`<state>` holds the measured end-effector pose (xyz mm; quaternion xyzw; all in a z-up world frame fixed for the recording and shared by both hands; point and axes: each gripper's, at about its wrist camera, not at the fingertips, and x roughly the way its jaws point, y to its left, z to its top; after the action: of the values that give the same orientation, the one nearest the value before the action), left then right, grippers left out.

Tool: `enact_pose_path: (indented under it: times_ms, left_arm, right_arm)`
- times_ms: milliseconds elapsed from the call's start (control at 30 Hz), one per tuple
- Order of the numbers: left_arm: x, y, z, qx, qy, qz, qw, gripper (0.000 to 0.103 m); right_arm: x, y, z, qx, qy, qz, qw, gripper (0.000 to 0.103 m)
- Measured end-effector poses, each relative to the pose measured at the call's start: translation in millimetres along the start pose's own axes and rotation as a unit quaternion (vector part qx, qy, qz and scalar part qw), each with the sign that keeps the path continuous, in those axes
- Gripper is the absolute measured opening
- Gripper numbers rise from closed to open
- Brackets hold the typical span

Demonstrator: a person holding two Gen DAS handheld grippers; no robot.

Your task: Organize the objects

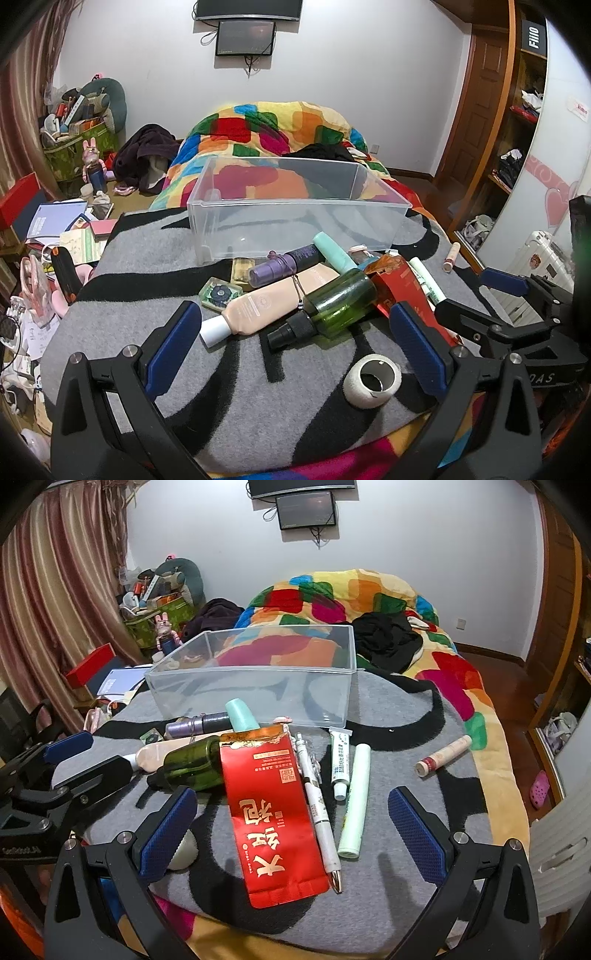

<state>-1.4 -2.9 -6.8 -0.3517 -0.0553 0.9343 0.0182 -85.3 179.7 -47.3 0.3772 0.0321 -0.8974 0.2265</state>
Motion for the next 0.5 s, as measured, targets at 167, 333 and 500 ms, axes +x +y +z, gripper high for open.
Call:
enact_pose_path:
  times_ms: [167, 333, 500]
  left_arm:
    - [4, 4, 0, -0.008, 0.006, -0.002, 0.9999, 0.095]
    - [8, 14, -3, -0.012, 0.022, 0.007, 0.9997, 0.082]
    - [13, 34, -8, -0.017, 0.037, 0.038, 0.9984, 0.073]
  right_arm:
    - [3, -2, -2, 0.001, 0.002, 0.013, 1.000, 0.102]
    - [6, -12, -7, 0.010, 0.008, 0.016, 1.000, 0.094]
    - [5, -24, -9, 0.016, 0.013, 0.015, 1.000, 0.083]
